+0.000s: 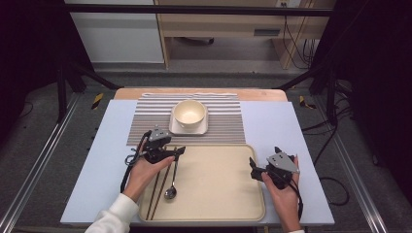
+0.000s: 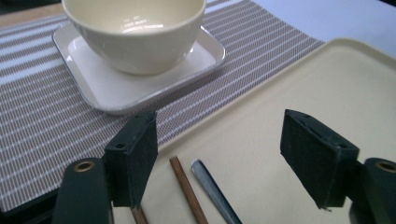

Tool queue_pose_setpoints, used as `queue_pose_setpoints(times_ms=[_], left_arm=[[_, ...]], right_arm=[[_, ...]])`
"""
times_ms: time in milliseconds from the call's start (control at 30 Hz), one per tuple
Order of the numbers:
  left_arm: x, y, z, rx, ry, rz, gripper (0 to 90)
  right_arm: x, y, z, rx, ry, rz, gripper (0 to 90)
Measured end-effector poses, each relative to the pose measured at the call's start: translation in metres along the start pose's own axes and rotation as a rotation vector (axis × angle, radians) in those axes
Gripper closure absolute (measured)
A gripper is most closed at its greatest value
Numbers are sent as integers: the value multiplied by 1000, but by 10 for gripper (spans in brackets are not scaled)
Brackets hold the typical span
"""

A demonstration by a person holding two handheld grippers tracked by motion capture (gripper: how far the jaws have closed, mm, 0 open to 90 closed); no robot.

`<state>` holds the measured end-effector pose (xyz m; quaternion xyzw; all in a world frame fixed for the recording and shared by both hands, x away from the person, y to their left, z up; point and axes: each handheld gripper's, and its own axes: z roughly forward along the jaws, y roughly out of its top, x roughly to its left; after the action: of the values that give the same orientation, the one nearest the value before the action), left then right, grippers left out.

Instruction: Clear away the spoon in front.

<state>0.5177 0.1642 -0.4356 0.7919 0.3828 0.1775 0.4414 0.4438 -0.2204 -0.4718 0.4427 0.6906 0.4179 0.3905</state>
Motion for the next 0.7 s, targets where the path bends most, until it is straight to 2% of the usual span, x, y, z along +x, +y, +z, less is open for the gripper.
queue_pose_setpoints(times_ms=[167, 233, 267, 433, 633, 700], left_arm=[[2, 9, 3, -6, 23, 38, 215], [3, 13, 4, -16, 19, 32, 204], [4, 15, 4, -10, 16, 41, 196], [9, 23, 6, -14, 31, 51, 175], [13, 33, 5, -41, 47, 34, 166], [14, 38, 5, -38, 54, 45, 166]], right_arm=[[-1, 0, 0, -13, -11, -1, 54], [-1, 0, 1, -12, -12, 4, 54], [-1, 0, 2, -10, -13, 7, 54], [1, 2, 3, -14, -17, 2, 55], [-1, 2, 3, -11, -3, 10, 53], [0, 2, 3, -16, 6, 13, 55]])
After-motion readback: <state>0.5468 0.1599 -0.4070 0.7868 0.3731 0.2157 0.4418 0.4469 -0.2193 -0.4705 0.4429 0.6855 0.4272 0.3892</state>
